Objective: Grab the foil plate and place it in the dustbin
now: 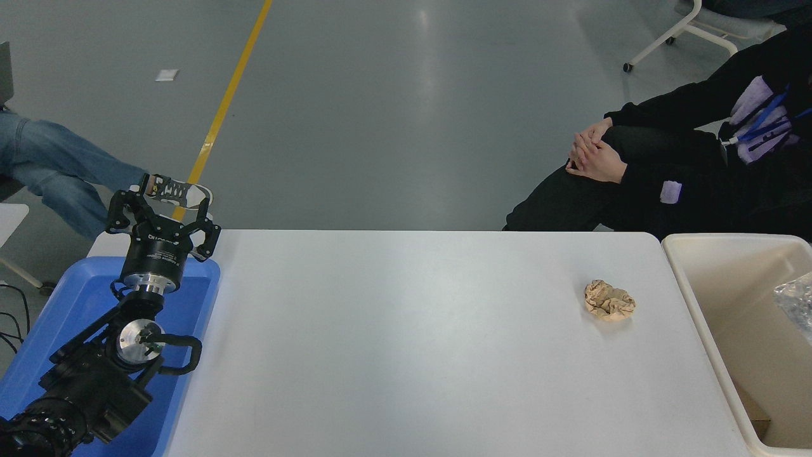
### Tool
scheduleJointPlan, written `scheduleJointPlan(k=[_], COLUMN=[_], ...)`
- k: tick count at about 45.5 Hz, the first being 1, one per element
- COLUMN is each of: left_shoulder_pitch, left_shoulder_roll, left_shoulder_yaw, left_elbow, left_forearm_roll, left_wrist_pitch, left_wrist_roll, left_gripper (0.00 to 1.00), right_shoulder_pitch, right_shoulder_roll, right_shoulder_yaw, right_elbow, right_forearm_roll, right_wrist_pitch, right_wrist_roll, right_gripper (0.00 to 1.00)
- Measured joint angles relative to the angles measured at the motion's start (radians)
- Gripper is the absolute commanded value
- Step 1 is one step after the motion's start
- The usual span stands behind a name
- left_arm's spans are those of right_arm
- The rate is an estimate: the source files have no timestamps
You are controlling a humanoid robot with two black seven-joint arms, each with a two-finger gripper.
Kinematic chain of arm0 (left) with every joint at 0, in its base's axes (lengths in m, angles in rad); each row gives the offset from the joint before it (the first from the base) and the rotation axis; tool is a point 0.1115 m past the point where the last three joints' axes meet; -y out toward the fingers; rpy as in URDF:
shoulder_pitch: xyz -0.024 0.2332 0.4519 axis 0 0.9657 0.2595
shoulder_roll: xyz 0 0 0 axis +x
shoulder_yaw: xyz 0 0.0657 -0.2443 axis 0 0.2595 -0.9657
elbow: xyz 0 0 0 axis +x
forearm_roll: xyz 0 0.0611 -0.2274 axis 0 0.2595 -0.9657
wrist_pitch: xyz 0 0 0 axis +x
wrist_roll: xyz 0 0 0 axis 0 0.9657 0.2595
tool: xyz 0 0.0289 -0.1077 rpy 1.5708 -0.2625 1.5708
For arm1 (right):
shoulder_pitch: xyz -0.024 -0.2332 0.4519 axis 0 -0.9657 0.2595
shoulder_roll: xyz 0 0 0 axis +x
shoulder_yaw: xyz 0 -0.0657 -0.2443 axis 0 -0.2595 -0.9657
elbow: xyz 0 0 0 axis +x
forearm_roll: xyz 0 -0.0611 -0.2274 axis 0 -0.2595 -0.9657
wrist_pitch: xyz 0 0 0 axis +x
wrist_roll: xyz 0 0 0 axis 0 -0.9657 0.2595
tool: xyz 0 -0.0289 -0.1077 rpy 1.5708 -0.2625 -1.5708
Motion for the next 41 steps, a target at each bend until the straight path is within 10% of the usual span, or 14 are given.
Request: scheduleJointPlan(k=[4, 11, 41], left_shoulder_pitch=[0.000, 0.000, 0.000], left_shoulder_roll=[0.000, 0.000, 0.000], left_shoulder_yaw=[0.000, 0.000, 0.000], left_elbow=[0.000, 0.000, 0.000], left_forearm_roll=[0.000, 0.000, 0.001], left_wrist_pitch=[0.000, 0.000, 0.000], left_wrist_roll=[0.000, 0.000, 0.000], left_gripper=[0.99, 0.99, 0.99], right_shoulder_pitch=[-0.002, -0.003, 0.296], right_shoulder_roll=[0.003, 0.005, -0.189], right_shoulder_yaw=[0.001, 0.002, -0.103], right_elbow=[-0.006, -0.009, 0.461], right_forearm_roll=[-0.001, -0.001, -0.023], right_wrist_pitch=[-0.005, -0.042, -0.073], right_wrist_roll=[0.000, 0.001, 0.000], right_gripper=[0.80, 0.99, 1.00])
